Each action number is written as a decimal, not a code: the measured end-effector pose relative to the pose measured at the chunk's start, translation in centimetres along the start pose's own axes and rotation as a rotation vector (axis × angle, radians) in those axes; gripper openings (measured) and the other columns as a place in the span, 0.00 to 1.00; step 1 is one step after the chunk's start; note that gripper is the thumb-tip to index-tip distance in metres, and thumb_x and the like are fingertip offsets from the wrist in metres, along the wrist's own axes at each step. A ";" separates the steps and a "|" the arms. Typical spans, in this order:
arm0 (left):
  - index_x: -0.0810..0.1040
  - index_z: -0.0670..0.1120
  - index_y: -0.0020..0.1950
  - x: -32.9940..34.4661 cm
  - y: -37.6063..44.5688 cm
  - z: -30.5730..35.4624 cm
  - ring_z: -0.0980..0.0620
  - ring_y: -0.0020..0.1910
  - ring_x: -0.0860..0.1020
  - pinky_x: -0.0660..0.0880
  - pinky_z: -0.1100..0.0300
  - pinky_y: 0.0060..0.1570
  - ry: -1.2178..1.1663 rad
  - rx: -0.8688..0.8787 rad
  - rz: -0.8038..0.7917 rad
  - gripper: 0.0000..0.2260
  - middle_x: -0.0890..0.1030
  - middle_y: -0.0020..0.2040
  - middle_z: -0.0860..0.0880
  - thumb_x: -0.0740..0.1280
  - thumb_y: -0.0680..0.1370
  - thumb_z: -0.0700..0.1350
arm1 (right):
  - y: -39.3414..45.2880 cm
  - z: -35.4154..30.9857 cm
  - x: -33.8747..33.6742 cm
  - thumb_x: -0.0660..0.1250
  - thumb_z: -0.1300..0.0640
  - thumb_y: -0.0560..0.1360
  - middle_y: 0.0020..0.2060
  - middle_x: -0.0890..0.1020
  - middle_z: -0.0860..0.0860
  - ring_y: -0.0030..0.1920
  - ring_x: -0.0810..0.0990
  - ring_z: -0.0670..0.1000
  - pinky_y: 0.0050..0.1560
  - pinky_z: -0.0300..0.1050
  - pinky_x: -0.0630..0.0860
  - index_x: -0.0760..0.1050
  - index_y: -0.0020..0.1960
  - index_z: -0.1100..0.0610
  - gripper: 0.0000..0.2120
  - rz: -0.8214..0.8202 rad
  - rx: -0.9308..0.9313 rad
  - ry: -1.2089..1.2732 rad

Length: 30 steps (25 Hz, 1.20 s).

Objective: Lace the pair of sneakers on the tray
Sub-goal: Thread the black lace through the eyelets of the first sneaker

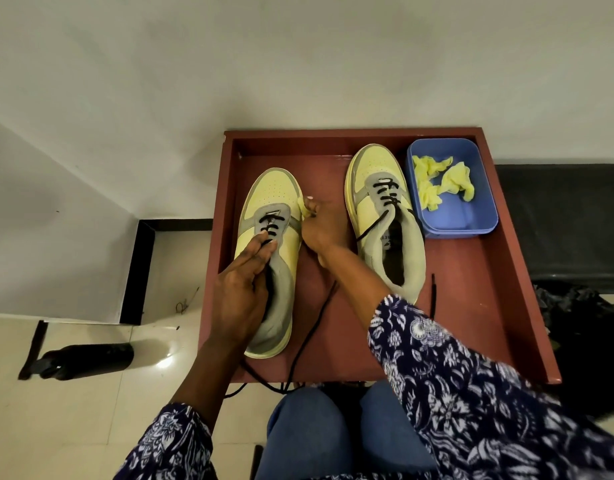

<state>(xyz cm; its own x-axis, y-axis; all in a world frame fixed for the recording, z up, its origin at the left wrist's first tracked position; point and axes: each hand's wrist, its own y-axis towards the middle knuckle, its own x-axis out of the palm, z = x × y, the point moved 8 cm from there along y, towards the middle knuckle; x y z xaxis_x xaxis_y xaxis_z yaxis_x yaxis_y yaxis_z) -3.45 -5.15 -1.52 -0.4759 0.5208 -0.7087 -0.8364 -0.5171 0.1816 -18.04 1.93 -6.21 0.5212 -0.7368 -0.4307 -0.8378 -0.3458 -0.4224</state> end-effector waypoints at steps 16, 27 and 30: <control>0.76 0.39 0.61 1.9 4.0 0.4 0.52 0.64 0.72 0.60 0.76 0.62 -0.029 -0.089 0.085 0.15 0.76 0.64 0.44 0.61 0.76 0.30 | -9.4 7.7 1.9 0.58 0.69 0.71 0.56 0.80 0.54 0.56 0.79 0.54 0.60 0.50 0.76 0.76 0.62 0.55 0.23 0.050 0.034 0.137; 0.76 0.39 0.62 1.9 4.8 0.6 0.59 0.62 0.69 0.56 0.84 0.59 -0.052 -0.103 0.089 0.17 0.75 0.65 0.44 0.59 0.75 0.30 | -6.4 5.1 0.6 0.56 0.70 0.71 0.57 0.81 0.51 0.58 0.78 0.52 0.62 0.50 0.75 0.76 0.61 0.57 0.22 0.068 0.089 0.259; 0.76 0.39 0.61 2.0 4.7 0.7 0.58 0.62 0.69 0.57 0.84 0.59 -0.051 -0.098 0.089 0.16 0.75 0.65 0.43 0.59 0.76 0.30 | -6.4 4.7 0.3 0.56 0.70 0.73 0.61 0.78 0.51 0.62 0.75 0.50 0.65 0.48 0.72 0.73 0.64 0.56 0.23 0.090 0.070 0.267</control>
<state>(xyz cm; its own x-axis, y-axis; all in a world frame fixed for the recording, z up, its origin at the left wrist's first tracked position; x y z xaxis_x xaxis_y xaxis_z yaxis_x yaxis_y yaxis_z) -8.54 -6.12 -1.62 -0.5620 0.5023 -0.6571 -0.7611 -0.6250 0.1732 -11.73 6.68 -7.34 0.3759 -0.8930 -0.2476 -0.8610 -0.2378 -0.4495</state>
